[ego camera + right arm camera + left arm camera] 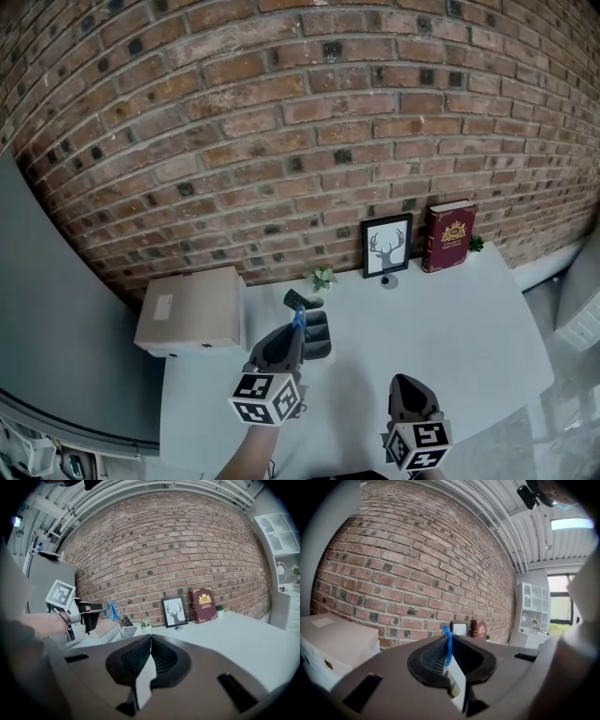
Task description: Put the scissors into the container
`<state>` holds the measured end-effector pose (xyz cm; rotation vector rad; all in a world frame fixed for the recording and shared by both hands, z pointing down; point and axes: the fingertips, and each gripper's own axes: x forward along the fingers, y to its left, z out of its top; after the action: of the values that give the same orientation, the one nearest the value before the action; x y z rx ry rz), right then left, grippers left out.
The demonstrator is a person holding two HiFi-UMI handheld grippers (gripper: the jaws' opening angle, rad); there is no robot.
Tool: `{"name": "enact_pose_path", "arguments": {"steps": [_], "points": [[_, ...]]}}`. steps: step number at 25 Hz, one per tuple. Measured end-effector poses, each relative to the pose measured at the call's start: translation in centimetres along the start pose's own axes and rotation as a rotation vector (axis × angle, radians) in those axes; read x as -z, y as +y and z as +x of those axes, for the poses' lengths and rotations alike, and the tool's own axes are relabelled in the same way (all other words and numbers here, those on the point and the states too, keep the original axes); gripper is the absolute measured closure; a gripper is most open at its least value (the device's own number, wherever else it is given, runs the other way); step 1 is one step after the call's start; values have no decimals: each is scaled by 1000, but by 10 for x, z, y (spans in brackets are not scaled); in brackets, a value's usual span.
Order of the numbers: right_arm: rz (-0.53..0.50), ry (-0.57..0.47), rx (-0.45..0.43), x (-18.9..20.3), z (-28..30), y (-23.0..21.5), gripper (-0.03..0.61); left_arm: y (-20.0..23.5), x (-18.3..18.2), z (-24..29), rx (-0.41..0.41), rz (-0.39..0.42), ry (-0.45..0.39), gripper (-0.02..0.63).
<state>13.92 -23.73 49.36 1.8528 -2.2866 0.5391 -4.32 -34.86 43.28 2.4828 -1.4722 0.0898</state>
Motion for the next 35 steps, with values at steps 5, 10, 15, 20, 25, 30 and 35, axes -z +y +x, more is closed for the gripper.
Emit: {"name": "enact_pose_path", "arguments": {"steps": [5, 10, 15, 20, 25, 30, 35], "points": [[9, 11, 6, 2, 3, -7, 577, 3, 15, 16, -12, -3, 35, 583], [17, 23, 4, 9, 4, -10, 577, 4, 32, 25, -25, -7, 65, 583], [15, 30, 2, 11, 5, -10, 577, 7, 49, 26, -37, -21, 95, 583], [10, 30, 1, 11, 5, -9, 577, 11, 61, 25, -43, -33, 110, 583], [7, 36, 0, 12, 5, -6, 577, 16, 69, 24, -51, -51, 131, 583], [9, 41, 2, 14, 5, -6, 577, 19, 78, 23, -59, -60, 150, 583], [10, 45, 5, 14, 5, -6, 577, 20, 77, 23, -64, -49, 149, 583]]}}
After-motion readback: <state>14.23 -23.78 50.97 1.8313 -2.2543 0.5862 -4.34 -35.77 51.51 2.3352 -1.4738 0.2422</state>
